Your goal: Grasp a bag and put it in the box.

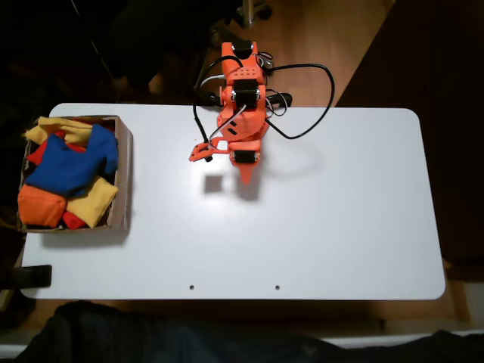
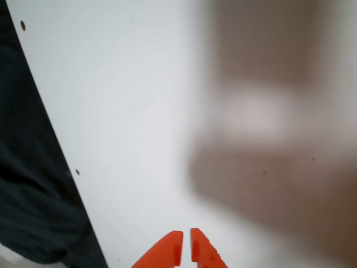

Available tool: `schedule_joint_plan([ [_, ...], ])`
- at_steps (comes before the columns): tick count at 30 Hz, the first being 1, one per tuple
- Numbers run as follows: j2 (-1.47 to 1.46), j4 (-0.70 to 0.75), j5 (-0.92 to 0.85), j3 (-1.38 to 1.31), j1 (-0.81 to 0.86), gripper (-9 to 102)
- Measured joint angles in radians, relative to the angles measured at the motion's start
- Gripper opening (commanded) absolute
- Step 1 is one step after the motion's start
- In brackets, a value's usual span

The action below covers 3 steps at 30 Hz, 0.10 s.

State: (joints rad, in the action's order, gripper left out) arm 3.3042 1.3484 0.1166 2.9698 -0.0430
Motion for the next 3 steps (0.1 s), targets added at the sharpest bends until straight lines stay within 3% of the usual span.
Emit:
schedule_joint_plan([
  [3,0.0,0.0,0.0,0.0,0.0,0],
])
